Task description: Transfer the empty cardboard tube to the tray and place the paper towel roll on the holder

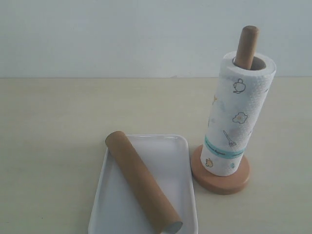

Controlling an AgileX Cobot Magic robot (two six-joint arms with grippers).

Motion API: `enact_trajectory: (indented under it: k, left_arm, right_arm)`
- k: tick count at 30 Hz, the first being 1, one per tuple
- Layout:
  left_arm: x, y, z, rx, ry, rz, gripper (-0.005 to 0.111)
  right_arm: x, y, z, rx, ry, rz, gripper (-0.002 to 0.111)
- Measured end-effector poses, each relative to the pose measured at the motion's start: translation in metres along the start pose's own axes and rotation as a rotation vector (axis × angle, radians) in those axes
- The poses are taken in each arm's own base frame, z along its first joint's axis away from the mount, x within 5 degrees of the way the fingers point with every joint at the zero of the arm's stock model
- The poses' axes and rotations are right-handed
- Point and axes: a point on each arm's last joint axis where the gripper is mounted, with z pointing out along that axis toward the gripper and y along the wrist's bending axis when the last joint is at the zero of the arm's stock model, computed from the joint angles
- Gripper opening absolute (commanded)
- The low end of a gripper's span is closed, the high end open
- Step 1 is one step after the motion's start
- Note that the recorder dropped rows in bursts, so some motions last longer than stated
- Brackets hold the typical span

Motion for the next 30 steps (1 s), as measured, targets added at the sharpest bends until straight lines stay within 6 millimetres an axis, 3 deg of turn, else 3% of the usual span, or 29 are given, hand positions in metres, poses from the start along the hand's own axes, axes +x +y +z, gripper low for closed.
enact_trajectory:
  k: [7, 13, 17, 22, 30]
  left_arm:
    - [0.014, 0.046, -0.005, -0.306, -0.194, -0.383, 0.004]
    - [0.052, 0.083, -0.019, -0.555, -0.232, -0.664, 0.004]
    - [0.078, 0.092, -0.04, -0.688, -0.141, -0.585, 0.004]
    - [0.098, 0.08, -0.07, -0.687, -0.035, -0.403, 0.004]
    - [0.122, 0.064, -0.114, -0.634, -0.123, -0.172, 0.004]
  right_arm:
    - [0.0, 0.0, 0.0, 0.0, 0.0, 0.0, 0.0]
    - [0.0, 0.0, 0.0, 0.0, 0.0, 0.0, 0.0]
    - [0.0, 0.0, 0.0, 0.0, 0.0, 0.0, 0.0]
    - [0.0, 0.0, 0.0, 0.0, 0.0, 0.0, 0.0]
    - [0.0, 0.0, 0.0, 0.0, 0.0, 0.0, 0.0]
